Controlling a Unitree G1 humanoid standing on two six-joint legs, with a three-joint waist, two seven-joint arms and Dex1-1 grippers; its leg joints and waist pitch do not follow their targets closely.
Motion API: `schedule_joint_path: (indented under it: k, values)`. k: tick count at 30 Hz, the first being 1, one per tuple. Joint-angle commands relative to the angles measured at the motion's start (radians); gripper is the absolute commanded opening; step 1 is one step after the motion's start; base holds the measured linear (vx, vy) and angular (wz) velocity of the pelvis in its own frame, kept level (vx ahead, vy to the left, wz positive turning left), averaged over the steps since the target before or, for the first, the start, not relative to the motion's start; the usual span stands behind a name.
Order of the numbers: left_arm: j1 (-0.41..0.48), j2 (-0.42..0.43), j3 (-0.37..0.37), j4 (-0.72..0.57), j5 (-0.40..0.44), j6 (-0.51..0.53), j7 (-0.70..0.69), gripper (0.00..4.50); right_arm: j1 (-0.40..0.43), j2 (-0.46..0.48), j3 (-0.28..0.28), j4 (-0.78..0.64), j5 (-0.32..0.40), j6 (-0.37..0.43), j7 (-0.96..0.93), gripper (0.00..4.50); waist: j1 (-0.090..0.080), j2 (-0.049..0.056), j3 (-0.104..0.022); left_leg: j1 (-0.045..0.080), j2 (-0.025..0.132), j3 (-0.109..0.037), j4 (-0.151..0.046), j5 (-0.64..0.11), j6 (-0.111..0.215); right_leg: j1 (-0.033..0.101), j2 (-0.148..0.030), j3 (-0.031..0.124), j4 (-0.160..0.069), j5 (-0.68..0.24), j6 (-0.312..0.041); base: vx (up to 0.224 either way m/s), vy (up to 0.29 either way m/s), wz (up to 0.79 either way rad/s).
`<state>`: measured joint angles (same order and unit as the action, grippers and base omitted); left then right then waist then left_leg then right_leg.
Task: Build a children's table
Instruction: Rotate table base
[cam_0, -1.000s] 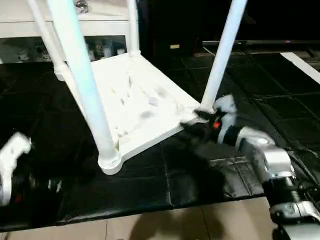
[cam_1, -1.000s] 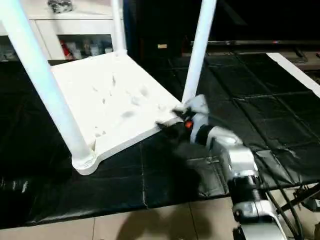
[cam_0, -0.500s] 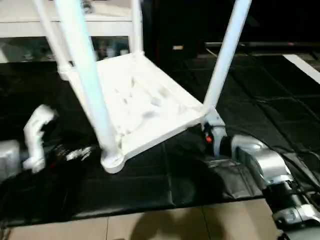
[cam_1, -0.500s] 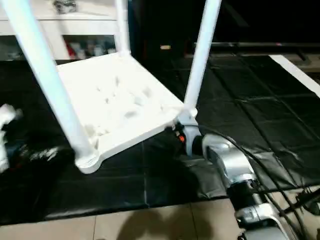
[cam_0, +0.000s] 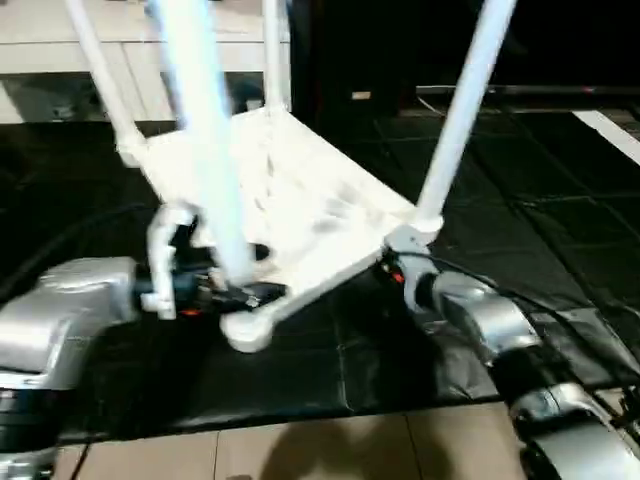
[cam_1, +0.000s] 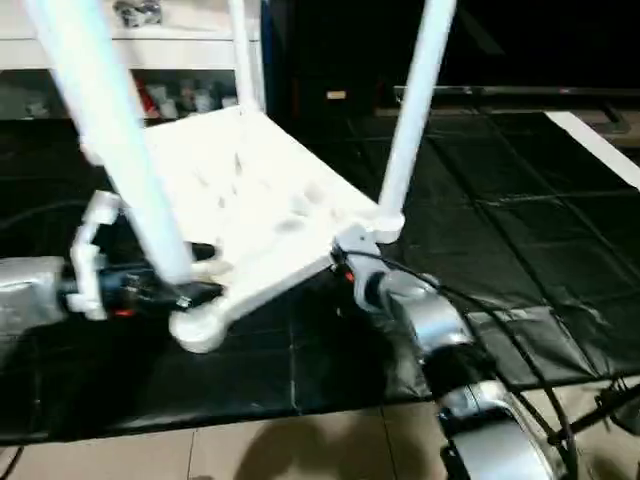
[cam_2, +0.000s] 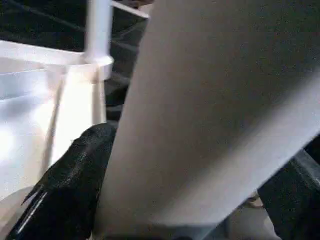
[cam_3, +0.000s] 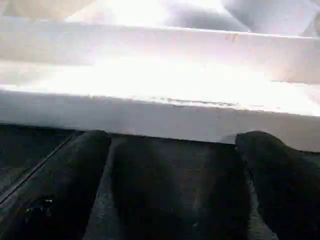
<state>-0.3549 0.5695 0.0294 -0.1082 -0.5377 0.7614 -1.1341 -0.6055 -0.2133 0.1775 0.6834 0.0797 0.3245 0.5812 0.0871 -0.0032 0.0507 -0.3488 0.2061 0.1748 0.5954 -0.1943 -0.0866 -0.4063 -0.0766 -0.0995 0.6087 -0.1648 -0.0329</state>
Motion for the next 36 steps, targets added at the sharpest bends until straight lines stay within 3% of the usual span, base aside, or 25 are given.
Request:
schedule_joint_path:
  k: [1, 3, 10, 15, 21, 23, 27, 30, 36]
  values:
    - [-0.024, -0.032, -0.074, -0.073, -0.04, 0.021, -0.002, 4.43, -0.039, 0.025, -0.01, 0.03, -0.004, -0.028, -0.021, 4.5, -0.003, 0.01, -0.064, 0.004, 0.02, -0.003, -0.069, -0.167, -0.011, 0.056, -0.061, 0.057, -0.063, -0.237, -0.19, 0.0, 0.0, 0.0]
    - [-0.029, -0.047, -0.082, -0.08, -0.046, 0.027, 0.004, 4.43, -0.042, 0.03, -0.008, 0.032, -0.004, -0.03, -0.02, 4.5, -0.007, 0.005, -0.064, -0.003, 0.018, -0.003, -0.069, -0.168, -0.012, 0.063, -0.062, 0.057, -0.062, -0.242, -0.185, 0.0, 0.0, 0.0]
    - [-0.111, -0.196, -0.144, -0.068, -0.053, 0.024, 0.067, 4.43, -0.074, 0.093, 0.014, 0.092, -0.018, -0.093, -0.007, 4.5, -0.027, -0.001, -0.063, -0.008, 0.015, -0.003, -0.065, -0.167, -0.003, 0.066, -0.062, 0.056, -0.071, -0.298, -0.163, 0.0, 0.0, 0.0]
    - [-0.15, -0.284, -0.179, -0.05, -0.052, 0.006, 0.109, 4.43, -0.083, 0.116, 0.011, 0.116, -0.032, -0.112, -0.015, 4.5, -0.042, -0.004, -0.064, -0.009, 0.016, -0.004, -0.063, -0.162, 0.008, 0.065, -0.06, 0.055, -0.069, -0.272, -0.175, 0.0, 0.0, 0.0]
    - [-0.182, -0.37, -0.214, -0.017, -0.015, -0.029, 0.147, 4.43, -0.089, 0.128, 0.006, 0.146, -0.041, -0.141, -0.014, 4.5, -0.042, -0.005, -0.065, -0.009, 0.016, -0.002, -0.059, -0.147, 0.027, 0.065, -0.059, 0.054, -0.07, -0.253, -0.185, 0.0, 0.0, 0.0]
    - [-0.183, -0.371, -0.214, -0.016, -0.014, -0.03, 0.147, 4.43, -0.089, 0.128, 0.006, 0.146, -0.041, -0.141, -0.014, 4.5, -0.042, -0.006, -0.065, -0.008, 0.016, -0.002, -0.059, -0.15, 0.028, 0.065, -0.058, 0.054, -0.07, -0.258, -0.183, 0.0, 0.0, 0.0]
    - [-0.232, -0.376, -0.221, 0.105, 0.106, -0.142, 0.222, 4.43, -0.094, 0.112, -0.008, 0.179, -0.064, -0.165, -0.036, 4.5, -0.044, -0.007, -0.063, -0.008, 0.015, -0.003, -0.06, -0.169, 0.028, 0.063, -0.057, 0.053, -0.076, -0.294, -0.167, 0.0, 0.0, 0.0]
    - [-0.238, -0.364, -0.212, 0.126, 0.128, -0.167, 0.231, 4.43, -0.09, 0.099, -0.015, 0.185, -0.067, -0.172, -0.04, 4.5, -0.044, -0.009, -0.065, -0.007, 0.016, -0.004, -0.06, -0.171, 0.025, 0.064, -0.06, 0.052, -0.076, -0.307, -0.154, 0.0, 0.0, 0.0]
    - [-0.233, -0.306, -0.196, 0.135, 0.135, -0.176, 0.197, 4.43, -0.074, 0.05, -0.051, 0.174, -0.058, -0.181, -0.04, 4.5, -0.04, -0.005, -0.066, -0.006, 0.017, -0.004, -0.06, -0.155, 0.03, 0.063, -0.06, 0.054, -0.068, -0.247, -0.187, 0.0, 0.0, 0.0]
